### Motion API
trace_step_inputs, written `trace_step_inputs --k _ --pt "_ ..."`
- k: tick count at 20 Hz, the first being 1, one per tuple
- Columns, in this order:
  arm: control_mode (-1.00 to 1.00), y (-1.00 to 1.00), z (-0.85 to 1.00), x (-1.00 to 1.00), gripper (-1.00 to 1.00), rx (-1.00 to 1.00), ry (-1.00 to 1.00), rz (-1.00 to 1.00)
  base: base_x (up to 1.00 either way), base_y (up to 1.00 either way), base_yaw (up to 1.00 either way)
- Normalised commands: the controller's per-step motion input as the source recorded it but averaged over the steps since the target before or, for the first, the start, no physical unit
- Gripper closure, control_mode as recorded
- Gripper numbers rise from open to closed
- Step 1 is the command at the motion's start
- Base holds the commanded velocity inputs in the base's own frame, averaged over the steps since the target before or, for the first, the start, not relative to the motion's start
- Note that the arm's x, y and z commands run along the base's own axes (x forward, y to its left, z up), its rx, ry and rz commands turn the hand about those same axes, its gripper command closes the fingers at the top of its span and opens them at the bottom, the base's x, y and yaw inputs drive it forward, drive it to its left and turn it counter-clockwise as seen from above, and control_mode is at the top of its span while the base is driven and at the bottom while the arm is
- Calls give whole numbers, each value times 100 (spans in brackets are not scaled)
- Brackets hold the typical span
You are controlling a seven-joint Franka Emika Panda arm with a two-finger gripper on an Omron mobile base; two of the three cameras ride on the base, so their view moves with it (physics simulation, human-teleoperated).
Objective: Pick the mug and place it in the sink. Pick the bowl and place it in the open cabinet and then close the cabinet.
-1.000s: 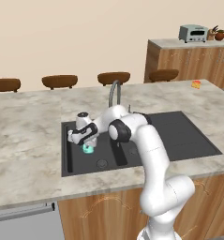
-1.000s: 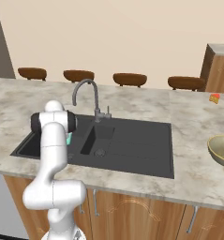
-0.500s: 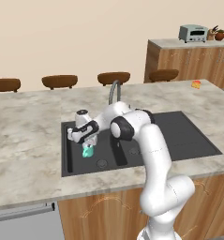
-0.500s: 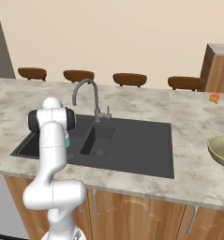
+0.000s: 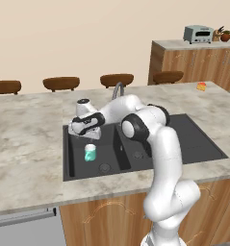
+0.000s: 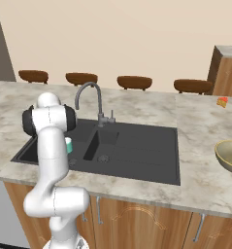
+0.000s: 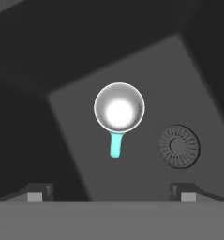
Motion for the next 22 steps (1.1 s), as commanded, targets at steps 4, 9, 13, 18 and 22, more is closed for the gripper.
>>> trace_step_inputs --k 4,9,13,18,22 --pt "-100 -45 66 -38 -100 1 13 8 0 0 0" --pt "-100 -52 50 -36 -100 0 11 14 0 0 0" --pt "-100 -80 21 -60 -100 0 -6 26 0 0 0" --pt "-100 -46 42 -56 -100 0 -21 17 0 0 0" --pt "-100 -32 42 -47 -100 -1 -23 0 0 0 0"
